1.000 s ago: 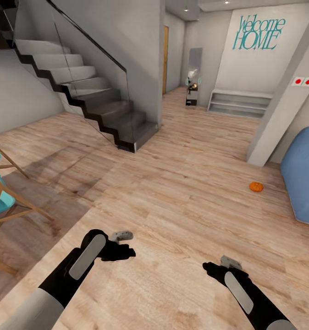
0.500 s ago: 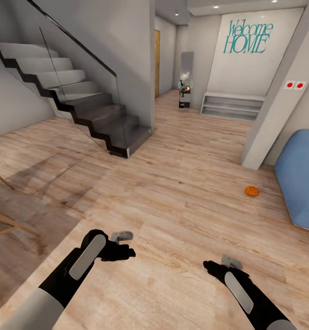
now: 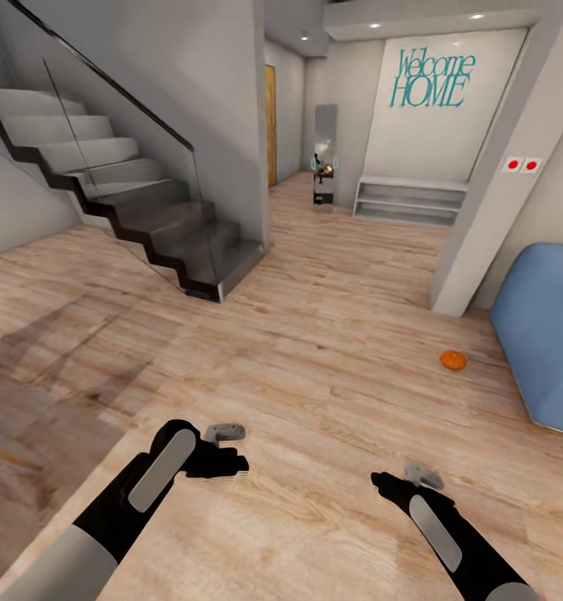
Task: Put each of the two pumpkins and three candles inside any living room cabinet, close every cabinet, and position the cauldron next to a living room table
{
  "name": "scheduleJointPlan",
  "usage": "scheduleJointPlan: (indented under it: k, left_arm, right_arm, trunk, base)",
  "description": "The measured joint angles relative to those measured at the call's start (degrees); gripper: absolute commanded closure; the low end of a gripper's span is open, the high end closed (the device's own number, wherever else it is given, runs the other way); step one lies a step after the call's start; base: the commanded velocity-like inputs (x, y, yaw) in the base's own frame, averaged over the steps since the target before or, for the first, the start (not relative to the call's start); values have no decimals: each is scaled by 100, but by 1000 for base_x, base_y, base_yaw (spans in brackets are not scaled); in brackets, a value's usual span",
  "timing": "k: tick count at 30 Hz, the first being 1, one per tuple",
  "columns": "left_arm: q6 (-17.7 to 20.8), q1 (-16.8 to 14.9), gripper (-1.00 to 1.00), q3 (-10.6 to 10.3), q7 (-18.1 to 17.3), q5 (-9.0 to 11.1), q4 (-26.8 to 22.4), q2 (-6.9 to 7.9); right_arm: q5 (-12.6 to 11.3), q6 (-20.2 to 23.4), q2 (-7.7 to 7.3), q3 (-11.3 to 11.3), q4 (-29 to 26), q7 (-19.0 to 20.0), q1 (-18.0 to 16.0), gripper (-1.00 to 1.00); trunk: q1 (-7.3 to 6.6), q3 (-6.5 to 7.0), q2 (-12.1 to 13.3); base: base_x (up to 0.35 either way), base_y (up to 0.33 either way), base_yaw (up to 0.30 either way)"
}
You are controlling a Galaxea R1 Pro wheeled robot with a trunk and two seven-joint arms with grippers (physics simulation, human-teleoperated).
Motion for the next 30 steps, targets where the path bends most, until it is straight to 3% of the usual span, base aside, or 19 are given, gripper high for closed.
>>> scheduleJointPlan:
  k: [30]
  left_arm:
    - [0,0,-100,-36,5,-9,7,0]
  right_arm:
    - [0,-3,5,6,0,0,2,-100]
  trunk:
    - [0,274,0]
  base:
    - [313,0,-87]
